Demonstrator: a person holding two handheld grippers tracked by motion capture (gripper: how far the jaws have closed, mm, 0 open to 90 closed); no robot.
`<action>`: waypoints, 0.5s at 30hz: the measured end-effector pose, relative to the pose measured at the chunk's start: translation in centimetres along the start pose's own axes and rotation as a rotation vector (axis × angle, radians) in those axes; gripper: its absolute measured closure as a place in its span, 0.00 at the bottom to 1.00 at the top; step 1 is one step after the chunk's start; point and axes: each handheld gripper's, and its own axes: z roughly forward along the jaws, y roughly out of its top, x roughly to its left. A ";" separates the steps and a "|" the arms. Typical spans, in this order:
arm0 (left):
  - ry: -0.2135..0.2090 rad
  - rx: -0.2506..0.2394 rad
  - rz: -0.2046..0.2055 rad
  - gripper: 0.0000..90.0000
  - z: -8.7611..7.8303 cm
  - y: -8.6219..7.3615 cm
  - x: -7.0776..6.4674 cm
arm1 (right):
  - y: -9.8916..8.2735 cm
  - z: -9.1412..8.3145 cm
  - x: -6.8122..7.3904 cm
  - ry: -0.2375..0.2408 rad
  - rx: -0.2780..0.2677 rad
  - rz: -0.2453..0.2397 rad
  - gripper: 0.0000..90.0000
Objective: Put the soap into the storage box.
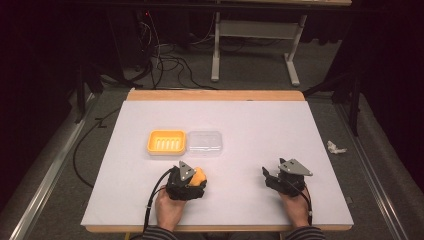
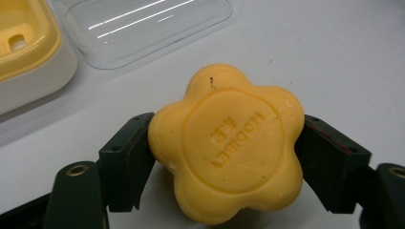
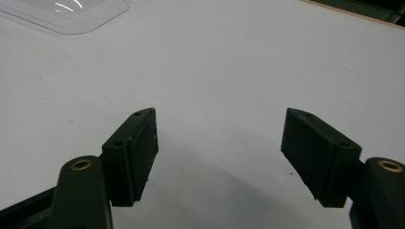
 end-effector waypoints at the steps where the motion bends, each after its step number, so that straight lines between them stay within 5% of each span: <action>1: 0.001 0.003 0.005 0.30 -0.1 0.1 0.1 | 0.0 0.0 0.0 0.001 0.000 0.000 0.32; 15: 0.009 -0.028 0.035 0.31 -1.2 1.0 0.3 | 0.0 0.0 0.0 0.004 0.000 0.003 0.32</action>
